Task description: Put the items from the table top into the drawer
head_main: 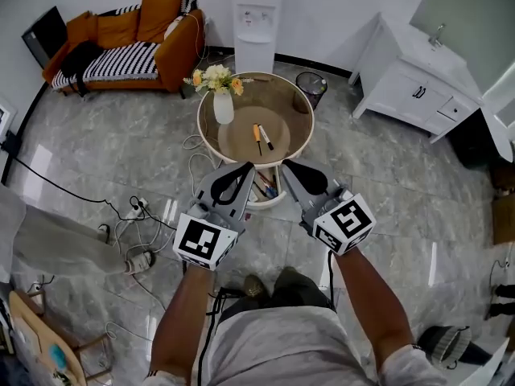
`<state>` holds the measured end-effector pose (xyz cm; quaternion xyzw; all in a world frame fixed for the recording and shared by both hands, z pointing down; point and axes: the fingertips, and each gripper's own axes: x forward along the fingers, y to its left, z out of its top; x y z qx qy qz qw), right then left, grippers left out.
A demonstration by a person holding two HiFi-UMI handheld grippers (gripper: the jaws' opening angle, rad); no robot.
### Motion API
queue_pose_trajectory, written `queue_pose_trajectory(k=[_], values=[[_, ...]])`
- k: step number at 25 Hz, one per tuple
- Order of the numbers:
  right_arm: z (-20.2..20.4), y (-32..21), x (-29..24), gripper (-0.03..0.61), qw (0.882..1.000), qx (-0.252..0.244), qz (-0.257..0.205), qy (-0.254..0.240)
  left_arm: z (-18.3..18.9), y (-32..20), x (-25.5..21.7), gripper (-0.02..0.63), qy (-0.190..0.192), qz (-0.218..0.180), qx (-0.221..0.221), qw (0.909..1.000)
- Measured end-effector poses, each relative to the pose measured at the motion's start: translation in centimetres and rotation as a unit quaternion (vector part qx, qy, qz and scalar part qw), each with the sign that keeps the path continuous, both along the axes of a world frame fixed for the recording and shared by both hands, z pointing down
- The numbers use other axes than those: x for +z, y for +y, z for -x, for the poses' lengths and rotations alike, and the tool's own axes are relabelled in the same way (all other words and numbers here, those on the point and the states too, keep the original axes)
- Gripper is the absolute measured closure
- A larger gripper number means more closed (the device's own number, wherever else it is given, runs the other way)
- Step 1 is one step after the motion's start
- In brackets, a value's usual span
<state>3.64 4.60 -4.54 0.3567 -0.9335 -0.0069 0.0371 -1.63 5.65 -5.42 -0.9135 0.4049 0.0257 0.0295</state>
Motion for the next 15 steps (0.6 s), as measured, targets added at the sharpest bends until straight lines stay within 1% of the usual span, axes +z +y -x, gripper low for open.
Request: queue_pose_trajectory(k=[8,12,15], values=[[0.6,-4.6,3.5,0.577,0.999,0.017,0.021,0.025,1.8,-4.6,3.0,0.614,0.011,0.017,-0.01,0.9997],[0.9,-7.0,5.9,0.577,0.999,0.017,0.027,0.038,1.8,-7.0,4.7,0.614,0.008,0.018,-0.012,0.9997],[0.7,-9.0,8.0,0.578,0.998,0.024,0.034,0.046,1.4,-8.8,5.9,0.614,-0.002,0.024,-0.011,0.9996]])
